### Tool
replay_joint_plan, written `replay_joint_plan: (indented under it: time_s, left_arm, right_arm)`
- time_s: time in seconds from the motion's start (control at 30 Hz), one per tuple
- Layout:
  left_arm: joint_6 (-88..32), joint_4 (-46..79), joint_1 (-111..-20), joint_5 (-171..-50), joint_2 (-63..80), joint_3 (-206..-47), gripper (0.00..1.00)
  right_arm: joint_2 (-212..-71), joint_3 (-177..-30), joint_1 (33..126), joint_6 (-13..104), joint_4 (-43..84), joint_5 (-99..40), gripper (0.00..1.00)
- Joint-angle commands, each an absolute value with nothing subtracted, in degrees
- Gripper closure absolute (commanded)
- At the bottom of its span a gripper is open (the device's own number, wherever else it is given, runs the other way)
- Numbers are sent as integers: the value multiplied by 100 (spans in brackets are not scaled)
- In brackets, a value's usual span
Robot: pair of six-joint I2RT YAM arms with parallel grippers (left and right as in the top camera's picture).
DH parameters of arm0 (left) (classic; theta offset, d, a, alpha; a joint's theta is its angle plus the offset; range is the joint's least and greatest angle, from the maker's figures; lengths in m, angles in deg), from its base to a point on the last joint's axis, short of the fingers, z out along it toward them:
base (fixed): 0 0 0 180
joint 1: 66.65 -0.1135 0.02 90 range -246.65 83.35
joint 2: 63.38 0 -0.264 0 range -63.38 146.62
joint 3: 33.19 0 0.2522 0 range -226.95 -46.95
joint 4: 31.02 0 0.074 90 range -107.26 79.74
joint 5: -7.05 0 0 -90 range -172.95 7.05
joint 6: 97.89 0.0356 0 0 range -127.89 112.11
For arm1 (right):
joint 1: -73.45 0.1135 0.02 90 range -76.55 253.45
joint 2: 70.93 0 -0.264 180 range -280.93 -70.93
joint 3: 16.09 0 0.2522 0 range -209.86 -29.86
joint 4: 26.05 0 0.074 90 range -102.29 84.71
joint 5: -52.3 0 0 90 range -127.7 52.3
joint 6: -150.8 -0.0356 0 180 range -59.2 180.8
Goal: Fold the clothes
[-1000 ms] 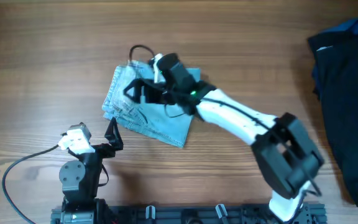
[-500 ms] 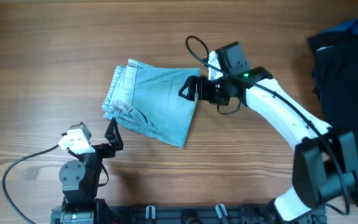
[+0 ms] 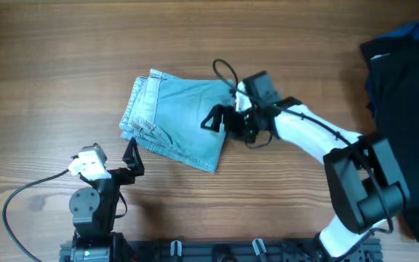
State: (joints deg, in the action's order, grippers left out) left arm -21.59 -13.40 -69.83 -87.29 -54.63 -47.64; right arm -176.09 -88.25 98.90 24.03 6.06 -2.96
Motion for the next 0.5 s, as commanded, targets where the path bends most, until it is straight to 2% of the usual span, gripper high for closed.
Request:
replay_joint_plan:
  time_s: [0.0, 0.33, 0.43, 0.47]
  left_arm:
    - [-2211, -1333, -7031, -8780, -5469, -4727, 0]
    - [-2211, -1333, -7031, -8780, -5469, -4729, 0]
    - [-2211, -1333, -7031, -8782, -5469, -4729, 0]
    - [-2211, -1333, -7031, -8782, -5469, -4729, 0]
  right_arm:
    - [-17749, -8645, 9938, 1968, 350, -178, 0]
    - [-17751, -8639, 10329, 1581, 57, -473, 2]
    - [-17751, -8639, 10360, 1561, 33, -536, 9]
    - [-17751, -8639, 10360, 1566, 38, -602, 16]
